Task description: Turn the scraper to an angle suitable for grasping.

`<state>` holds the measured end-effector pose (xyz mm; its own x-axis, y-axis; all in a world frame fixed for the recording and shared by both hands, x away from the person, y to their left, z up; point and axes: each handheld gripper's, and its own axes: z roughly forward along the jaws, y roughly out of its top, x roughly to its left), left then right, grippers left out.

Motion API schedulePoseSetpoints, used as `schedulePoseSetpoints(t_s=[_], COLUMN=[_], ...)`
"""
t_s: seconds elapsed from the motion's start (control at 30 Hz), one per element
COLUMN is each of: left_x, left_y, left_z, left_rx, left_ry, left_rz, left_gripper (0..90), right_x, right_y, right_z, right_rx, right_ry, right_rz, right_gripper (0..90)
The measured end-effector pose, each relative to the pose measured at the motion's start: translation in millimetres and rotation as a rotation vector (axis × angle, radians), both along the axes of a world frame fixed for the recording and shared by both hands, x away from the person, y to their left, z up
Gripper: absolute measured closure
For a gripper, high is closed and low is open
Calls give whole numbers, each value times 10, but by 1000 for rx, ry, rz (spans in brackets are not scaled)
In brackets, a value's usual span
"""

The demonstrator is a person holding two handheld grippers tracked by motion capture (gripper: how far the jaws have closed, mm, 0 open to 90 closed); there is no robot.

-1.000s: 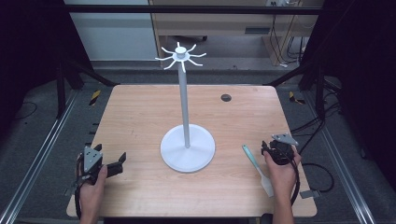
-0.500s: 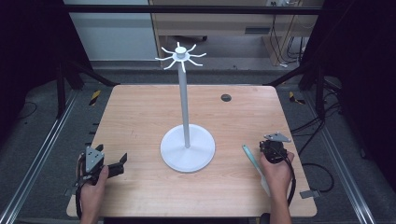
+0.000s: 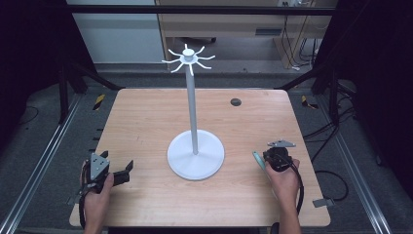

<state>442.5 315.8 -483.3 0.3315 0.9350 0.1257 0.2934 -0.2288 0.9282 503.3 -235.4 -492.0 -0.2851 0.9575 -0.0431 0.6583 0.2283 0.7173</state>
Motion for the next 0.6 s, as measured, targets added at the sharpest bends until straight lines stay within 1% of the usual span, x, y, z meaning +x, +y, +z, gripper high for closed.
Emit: schedulePoseSetpoints(t_s=[0.13, 0.27, 0.43, 0.53, 0.6], left_x=[1, 5, 8, 3, 2], left_y=[5, 9, 8, 1, -2], left_z=[1, 2, -1, 2, 1], left_rx=[-3, -6, 0, 4, 5], left_ry=[1, 0, 5, 2, 4], left_rz=[-1, 0, -2, -4, -5], left_gripper=[29, 29, 29, 29, 29], right_x=[-9, -3, 2, 7, 0], right_y=[50, 67, 51, 49, 52], right_z=[-4, -11, -17, -21, -16], right_rx=[-10, -12, -6, -6, 7], right_ry=[13, 22, 24, 25, 31], right_rz=[24, 27, 21, 26, 36], right_gripper=[900, 900, 900, 900, 900])
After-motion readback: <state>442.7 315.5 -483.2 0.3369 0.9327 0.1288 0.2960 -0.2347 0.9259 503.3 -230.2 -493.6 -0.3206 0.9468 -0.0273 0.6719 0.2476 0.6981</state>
